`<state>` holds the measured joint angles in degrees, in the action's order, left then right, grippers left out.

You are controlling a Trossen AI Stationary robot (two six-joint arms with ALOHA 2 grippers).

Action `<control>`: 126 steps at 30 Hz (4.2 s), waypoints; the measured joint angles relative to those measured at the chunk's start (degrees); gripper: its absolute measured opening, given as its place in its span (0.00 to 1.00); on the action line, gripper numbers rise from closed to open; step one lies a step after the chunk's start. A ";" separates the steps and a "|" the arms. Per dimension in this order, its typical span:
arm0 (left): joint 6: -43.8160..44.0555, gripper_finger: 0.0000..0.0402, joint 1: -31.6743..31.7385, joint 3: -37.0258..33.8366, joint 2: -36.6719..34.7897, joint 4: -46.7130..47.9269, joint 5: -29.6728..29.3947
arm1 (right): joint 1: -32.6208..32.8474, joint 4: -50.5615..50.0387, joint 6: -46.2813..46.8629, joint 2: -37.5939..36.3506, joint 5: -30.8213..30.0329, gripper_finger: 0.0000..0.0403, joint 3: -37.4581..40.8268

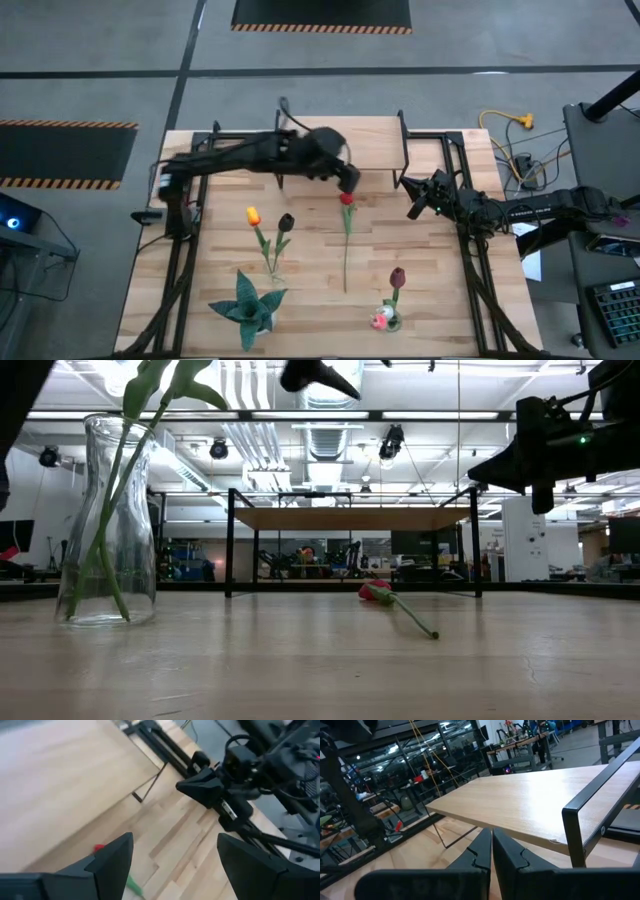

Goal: Pick and place flowers into a vace then onto a shelf
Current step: Put the red flower into the top transparent vase

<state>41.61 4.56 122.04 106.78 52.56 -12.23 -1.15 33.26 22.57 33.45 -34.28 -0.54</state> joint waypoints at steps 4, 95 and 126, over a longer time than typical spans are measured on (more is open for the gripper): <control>3.63 0.68 -0.13 5.84 7.24 4.45 0.34 | 0.00 -0.12 -0.44 0.01 0.27 0.02 -0.02; -12.15 0.00 -3.82 -34.85 -8.25 -46.25 37.73 | -0.02 -5.40 -0.63 0.05 -0.22 0.02 0.00; -36.63 0.00 -10.56 -57.81 -44.56 -49.09 46.26 | -0.02 -4.33 -9.49 0.00 -0.40 0.02 0.00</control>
<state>4.98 -6.00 64.23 62.22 3.47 34.03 -1.17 28.93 13.08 33.45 -34.68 -0.54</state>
